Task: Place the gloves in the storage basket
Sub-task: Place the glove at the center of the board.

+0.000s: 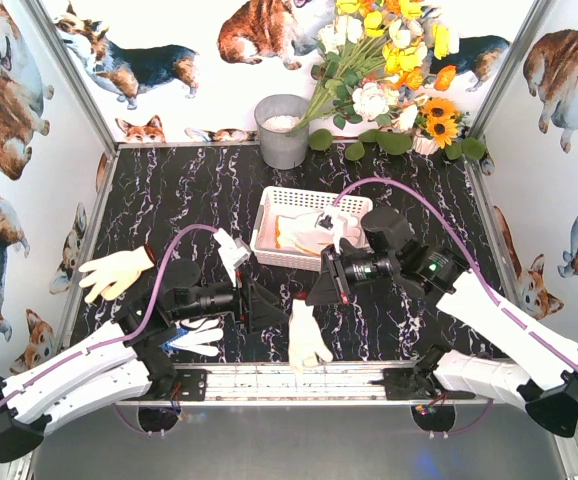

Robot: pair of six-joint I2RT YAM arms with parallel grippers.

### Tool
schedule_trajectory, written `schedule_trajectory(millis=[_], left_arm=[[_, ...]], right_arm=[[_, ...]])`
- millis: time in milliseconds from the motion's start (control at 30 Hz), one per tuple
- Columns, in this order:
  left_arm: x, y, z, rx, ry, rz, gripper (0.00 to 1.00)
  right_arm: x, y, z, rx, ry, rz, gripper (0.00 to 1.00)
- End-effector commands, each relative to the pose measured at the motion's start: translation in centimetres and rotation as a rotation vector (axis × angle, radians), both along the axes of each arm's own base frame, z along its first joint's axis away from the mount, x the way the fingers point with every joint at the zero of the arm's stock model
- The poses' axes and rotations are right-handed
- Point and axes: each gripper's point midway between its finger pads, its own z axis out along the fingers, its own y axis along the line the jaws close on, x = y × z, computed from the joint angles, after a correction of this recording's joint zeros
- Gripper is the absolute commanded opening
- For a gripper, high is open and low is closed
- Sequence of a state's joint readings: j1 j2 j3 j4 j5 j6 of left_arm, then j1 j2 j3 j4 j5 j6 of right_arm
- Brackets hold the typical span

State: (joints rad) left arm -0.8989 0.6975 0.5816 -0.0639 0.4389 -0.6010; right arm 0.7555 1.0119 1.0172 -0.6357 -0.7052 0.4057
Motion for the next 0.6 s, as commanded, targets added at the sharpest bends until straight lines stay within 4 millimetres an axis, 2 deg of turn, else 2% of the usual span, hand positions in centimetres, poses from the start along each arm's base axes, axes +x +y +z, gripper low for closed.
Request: schedule_trajectory(millis=[0, 67, 133, 233, 300, 367, 467, 500, 567], left_arm=[[3.9, 2.9, -0.9, 0.143, -0.069, 0.248, 0.7], [5.5, 5.0, -2.1, 0.226, -0.054, 0.39, 0.84], [6.9, 7.4, -2.9, 0.297, -0.032, 0.539, 0.93], [8.2, 10.7, -3.8, 0.352, 0.008, 0.737, 0.97], [8.4, 12.3, -4.2, 0.347, 0.032, 0.826, 0.98], [8.3, 13.2, -4.5, 0.321, 0.053, 0.877, 0.99], [8.0, 14.1, -5.2, 0.283, 0.09, 0.922, 0.99], [7.8, 14.3, -5.5, 0.277, 0.099, 0.927, 1.0], [7.4, 14.4, -5.8, 0.266, 0.109, 0.921, 1.0]], right_arm=[[5.6, -2.2, -0.5, -0.172, -0.208, -0.256, 0.0], [6.9, -2.9, -1.0, -0.229, -0.255, -0.3, 0.0], [8.3, -3.8, -1.2, -0.293, -0.311, -0.343, 0.0], [9.4, -4.1, -1.3, -0.341, -0.38, -0.331, 0.0], [9.4, -3.2, -2.1, -0.332, -0.384, -0.278, 0.0], [8.6, -1.4, -3.7, -0.287, -0.335, -0.206, 0.0], [5.9, 1.8, -6.4, -0.202, -0.224, -0.095, 0.04], [4.8, 2.6, -7.5, -0.191, -0.192, -0.068, 0.07], [2.7, 4.4, -8.2, -0.161, -0.166, -0.015, 0.2]])
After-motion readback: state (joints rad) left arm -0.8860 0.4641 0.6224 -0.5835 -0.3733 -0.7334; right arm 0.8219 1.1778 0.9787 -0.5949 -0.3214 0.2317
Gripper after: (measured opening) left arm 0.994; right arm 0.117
